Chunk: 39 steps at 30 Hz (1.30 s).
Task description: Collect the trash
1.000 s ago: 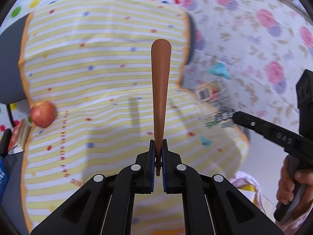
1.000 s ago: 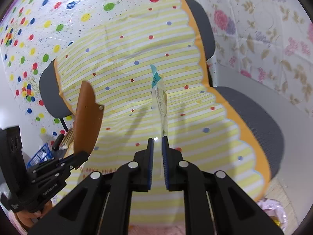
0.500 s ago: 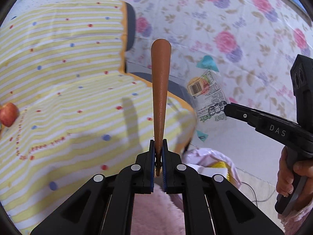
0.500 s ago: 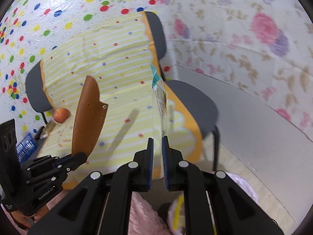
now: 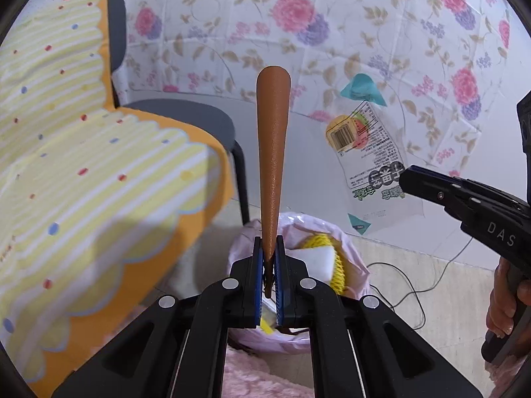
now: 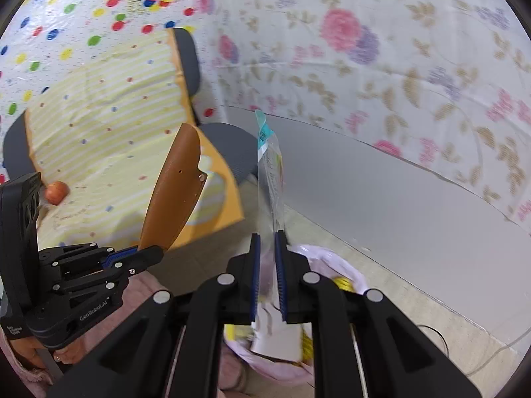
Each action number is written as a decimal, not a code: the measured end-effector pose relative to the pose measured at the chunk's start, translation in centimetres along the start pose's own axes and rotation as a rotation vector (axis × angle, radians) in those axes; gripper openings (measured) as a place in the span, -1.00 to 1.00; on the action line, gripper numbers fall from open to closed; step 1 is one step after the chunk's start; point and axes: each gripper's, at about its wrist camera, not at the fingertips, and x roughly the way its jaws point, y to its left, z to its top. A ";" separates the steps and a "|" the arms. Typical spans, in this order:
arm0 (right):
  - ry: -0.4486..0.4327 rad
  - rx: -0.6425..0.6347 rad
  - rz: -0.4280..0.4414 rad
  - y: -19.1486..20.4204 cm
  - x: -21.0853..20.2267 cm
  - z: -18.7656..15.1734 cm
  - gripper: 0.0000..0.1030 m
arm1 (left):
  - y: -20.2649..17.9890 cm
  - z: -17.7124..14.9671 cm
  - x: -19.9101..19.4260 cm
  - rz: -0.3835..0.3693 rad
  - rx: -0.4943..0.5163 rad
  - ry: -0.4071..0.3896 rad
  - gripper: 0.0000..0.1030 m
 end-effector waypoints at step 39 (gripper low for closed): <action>0.080 0.012 0.025 -1.8 0.3 0.1 0.11 | 2.7 0.5 -3.0 0.174 -0.112 0.033 0.48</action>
